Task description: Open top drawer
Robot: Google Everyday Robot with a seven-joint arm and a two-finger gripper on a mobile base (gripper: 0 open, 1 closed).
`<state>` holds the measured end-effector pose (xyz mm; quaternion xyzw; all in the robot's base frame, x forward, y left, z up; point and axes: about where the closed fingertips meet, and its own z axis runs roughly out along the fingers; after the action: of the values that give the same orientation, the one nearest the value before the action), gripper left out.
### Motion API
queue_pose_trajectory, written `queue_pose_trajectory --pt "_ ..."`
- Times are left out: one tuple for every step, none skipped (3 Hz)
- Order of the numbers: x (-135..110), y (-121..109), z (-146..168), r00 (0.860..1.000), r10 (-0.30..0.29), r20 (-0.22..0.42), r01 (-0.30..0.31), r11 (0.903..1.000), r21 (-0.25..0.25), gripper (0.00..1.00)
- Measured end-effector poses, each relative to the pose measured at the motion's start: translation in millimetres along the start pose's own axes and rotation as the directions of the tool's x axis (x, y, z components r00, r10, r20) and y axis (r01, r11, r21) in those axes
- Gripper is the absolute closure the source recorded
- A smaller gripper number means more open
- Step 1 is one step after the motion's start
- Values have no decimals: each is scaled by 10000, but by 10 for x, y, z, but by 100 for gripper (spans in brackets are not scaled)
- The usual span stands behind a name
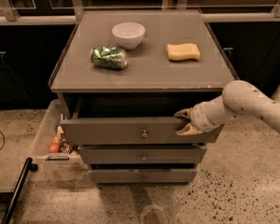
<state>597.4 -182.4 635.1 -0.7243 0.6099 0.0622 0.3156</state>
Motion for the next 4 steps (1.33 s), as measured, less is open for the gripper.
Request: queue_pose_trajectory --pt "-10 51 -67 9999 161 15 -161 9998 90 89" --pt "-7 197 -127 9994 333 -1 -333 9994 108 100" --pt "-7 197 -127 9994 333 -1 -333 9994 108 82" --pt "-6 197 -126 9994 338 4 -338 9994 108 57"
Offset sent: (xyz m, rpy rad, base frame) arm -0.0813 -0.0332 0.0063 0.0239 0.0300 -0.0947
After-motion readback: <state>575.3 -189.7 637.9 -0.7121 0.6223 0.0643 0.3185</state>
